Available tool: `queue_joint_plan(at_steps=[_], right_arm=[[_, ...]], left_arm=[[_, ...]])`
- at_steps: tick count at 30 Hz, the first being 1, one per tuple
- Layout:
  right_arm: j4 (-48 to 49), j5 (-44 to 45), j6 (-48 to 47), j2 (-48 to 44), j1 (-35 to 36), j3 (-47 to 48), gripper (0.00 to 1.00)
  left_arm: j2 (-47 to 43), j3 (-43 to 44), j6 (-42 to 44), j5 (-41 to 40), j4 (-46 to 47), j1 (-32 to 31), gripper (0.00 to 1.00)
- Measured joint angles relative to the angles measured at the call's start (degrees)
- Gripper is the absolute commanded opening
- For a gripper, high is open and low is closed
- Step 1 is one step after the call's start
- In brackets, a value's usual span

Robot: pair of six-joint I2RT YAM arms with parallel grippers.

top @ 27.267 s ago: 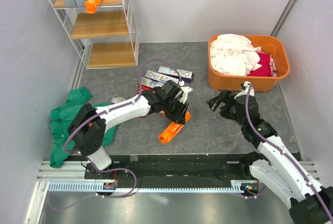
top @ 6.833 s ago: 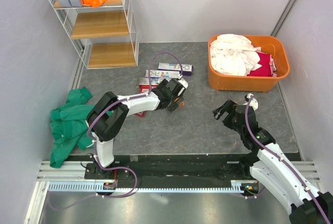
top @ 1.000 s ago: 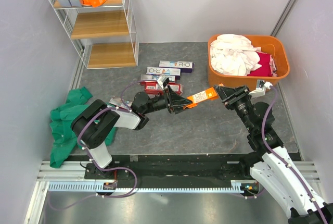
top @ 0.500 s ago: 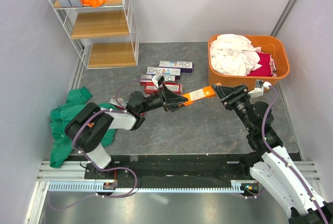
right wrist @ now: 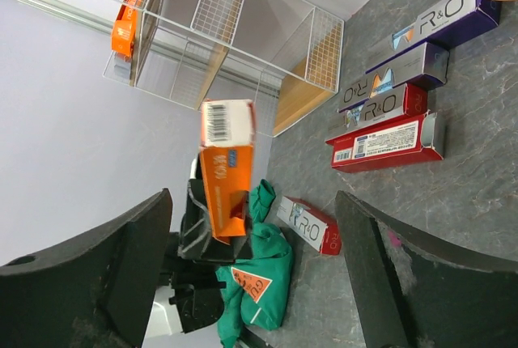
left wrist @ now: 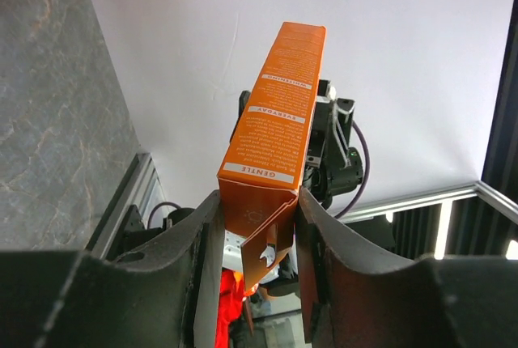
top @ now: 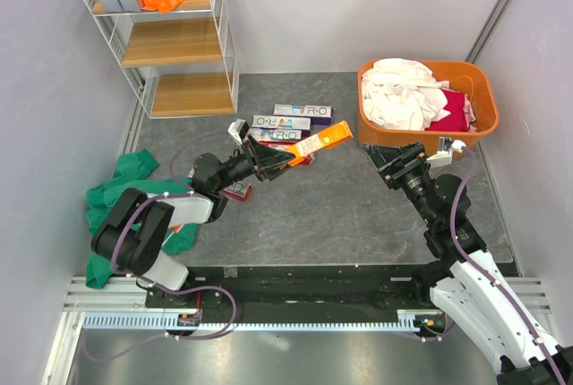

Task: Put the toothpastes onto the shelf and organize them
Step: Place the toothpaste on the shelf.

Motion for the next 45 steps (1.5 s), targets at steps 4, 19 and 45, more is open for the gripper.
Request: queue_joint_plan(at_steps=[4,19,45], right_arm=[[0.0,0.0,0.0,0.0,0.0,0.0,0.90],[-0.7,-0.2,0.0,0.3,0.0,-1.1,0.90],[-2.0,-0.6,-1.6,1.2,0.0,-2.7,0.90]], left_arm=[[-5.7,-0.2,0.8,2.2,-1.0,4.4,0.09],[-24.3,26.5,27.6,5.8,-43.3,15.5,0.02],[-7.3,70.4,42.1,-10.8,-78.1,34.7,0.02]])
